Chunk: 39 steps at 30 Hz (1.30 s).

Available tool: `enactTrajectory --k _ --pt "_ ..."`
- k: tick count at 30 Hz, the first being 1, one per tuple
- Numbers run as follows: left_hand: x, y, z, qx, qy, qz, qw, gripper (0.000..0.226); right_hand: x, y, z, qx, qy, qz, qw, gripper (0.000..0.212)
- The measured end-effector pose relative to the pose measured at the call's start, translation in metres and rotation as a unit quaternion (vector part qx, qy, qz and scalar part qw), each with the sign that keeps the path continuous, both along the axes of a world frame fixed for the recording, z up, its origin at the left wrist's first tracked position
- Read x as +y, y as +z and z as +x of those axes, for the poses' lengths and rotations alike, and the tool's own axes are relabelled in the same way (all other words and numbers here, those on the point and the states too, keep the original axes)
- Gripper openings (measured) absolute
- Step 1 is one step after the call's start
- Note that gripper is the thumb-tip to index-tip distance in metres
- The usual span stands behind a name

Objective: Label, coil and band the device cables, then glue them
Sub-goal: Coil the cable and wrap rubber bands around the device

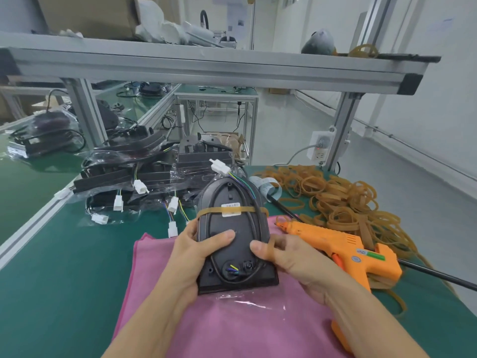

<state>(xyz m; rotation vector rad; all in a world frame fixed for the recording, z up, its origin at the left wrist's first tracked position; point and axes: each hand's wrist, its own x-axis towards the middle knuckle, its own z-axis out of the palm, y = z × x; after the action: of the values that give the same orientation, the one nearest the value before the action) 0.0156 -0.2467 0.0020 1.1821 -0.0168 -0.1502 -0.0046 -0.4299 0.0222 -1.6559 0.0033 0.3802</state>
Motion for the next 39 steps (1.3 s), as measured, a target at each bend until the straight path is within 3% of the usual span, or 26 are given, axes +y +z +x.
enactTrajectory --k 4,8,15,22,28,31,35,39 --pt "0.003 0.003 -0.002 0.007 -0.055 -0.01 0.998 0.058 0.005 -0.003 0.006 0.031 -0.067 0.031 0.997 0.065" --pt "0.013 0.002 -0.011 -0.099 -0.132 0.075 0.983 0.069 0.005 -0.006 0.008 0.03 -0.115 0.069 0.991 0.072" --pt "0.005 -0.006 -0.017 -0.104 -0.084 0.063 0.989 0.063 0.008 -0.007 0.009 -0.005 -0.139 0.042 0.989 0.06" --pt "-0.004 -0.013 -0.021 -0.157 -0.017 0.092 0.983 0.073 0.006 -0.011 0.006 0.007 -0.101 0.042 0.994 0.081" --pt "0.002 -0.02 -0.02 -0.135 -0.002 0.118 0.984 0.091 0.0 -0.008 0.007 0.027 -0.013 0.057 0.998 0.053" --pt "0.001 -0.021 -0.024 -0.125 0.009 0.118 0.985 0.101 0.004 -0.01 0.009 0.039 -0.036 0.058 0.997 0.055" --pt "0.003 -0.02 -0.023 -0.108 0.009 0.1 0.989 0.096 0.009 -0.013 0.009 0.05 -0.084 0.088 0.991 0.033" --pt "0.008 -0.018 -0.017 -0.068 0.006 0.032 0.997 0.09 0.01 -0.015 0.01 0.044 -0.11 0.111 0.987 0.036"
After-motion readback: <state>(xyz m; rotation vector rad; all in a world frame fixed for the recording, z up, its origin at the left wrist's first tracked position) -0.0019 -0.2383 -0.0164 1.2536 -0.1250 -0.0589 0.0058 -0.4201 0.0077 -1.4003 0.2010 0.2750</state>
